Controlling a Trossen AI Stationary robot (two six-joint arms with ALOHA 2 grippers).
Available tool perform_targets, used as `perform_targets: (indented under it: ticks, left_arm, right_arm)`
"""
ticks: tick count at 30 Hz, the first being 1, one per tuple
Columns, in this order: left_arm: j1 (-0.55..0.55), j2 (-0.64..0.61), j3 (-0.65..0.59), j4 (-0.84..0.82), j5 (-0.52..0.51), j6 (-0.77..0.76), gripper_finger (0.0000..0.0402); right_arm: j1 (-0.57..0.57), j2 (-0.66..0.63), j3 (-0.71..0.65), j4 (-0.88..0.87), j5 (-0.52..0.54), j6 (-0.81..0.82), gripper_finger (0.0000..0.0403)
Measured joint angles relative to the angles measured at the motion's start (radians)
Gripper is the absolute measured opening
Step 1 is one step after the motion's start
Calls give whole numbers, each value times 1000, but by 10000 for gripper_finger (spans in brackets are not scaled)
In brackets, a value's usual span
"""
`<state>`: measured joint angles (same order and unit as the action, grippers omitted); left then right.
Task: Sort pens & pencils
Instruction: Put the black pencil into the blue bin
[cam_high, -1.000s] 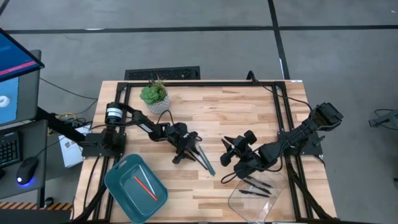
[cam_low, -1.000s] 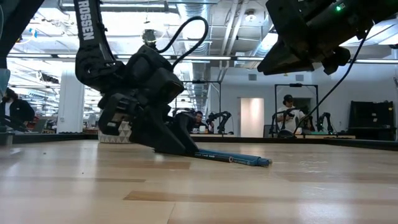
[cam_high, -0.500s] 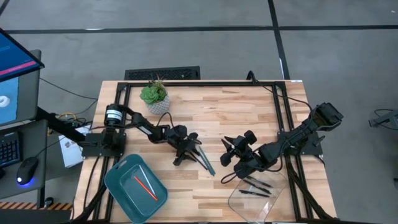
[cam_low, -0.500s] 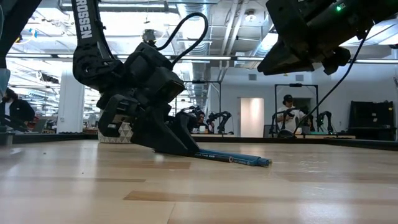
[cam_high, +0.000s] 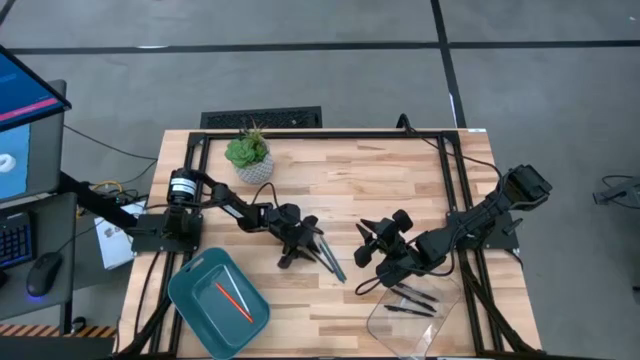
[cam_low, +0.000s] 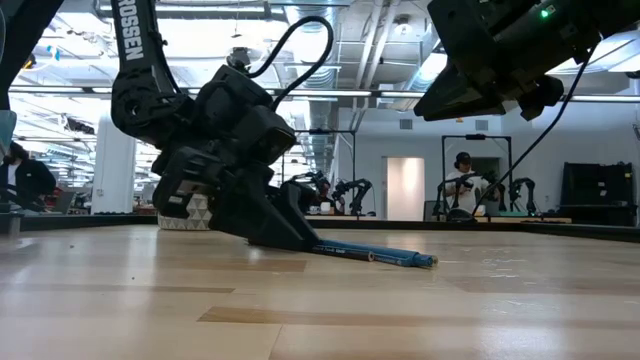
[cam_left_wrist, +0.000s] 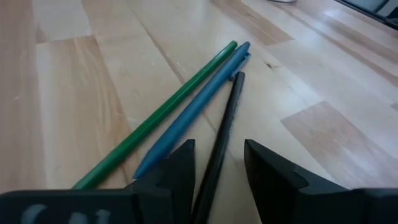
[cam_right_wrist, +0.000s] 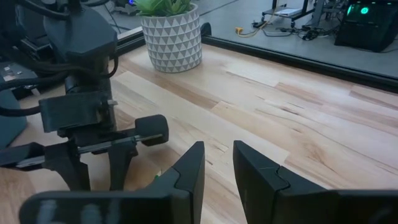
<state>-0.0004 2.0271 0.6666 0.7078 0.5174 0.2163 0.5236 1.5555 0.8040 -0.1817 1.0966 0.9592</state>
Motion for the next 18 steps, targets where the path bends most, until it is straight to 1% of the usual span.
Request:
perform_targets:
  ticks: [10,16,18]
  left_arm:
    - [-2,1,-2,-2,53,37,123]
    - [-4,1,-3,-4,49,71,122]
    - [-4,1,-3,-4,46,76,116]
  right_arm:
    - [0,0,0,0,0,0,107]
    - [0,0,0,0,0,0,107]
    - [0,0,0,0,0,0,107]
